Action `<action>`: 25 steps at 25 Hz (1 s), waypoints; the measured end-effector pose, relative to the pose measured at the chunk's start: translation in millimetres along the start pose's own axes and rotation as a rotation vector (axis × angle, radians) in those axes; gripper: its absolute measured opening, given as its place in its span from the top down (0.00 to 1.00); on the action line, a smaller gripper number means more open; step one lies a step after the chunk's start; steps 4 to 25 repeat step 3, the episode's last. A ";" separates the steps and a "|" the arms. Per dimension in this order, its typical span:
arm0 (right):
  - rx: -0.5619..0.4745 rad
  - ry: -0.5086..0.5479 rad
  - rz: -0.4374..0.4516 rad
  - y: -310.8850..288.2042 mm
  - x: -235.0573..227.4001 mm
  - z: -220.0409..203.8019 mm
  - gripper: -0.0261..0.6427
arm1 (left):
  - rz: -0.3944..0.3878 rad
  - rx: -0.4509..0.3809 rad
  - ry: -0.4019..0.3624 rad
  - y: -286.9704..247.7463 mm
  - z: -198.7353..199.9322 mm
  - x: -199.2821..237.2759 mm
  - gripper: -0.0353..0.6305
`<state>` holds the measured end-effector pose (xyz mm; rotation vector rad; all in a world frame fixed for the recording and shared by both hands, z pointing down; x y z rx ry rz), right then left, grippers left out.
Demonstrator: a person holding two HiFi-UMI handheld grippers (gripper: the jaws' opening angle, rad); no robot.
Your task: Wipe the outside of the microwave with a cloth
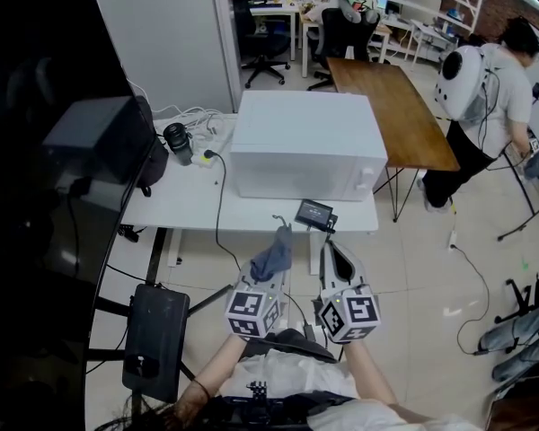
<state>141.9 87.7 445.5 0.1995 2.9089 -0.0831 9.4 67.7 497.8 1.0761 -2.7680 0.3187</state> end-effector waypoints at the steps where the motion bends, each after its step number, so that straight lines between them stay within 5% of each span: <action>1: 0.000 0.001 0.000 0.1 0.4 -0.6 0.96 | 0.001 0.000 0.001 0.7 -0.1 0.5 0.87; 25: -0.002 0.002 -0.001 0.1 1.1 -2.1 0.96 | 0.003 0.001 0.001 1.9 -0.4 1.6 0.87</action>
Point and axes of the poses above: the fingertips, and each gripper's own axes: y backward along the fingers, x to its left, z out of its top, the point moved 3 cm from there along y, backward along the fingers, and after that the axes turned 5 degrees about -z, right-handed, at the moved point
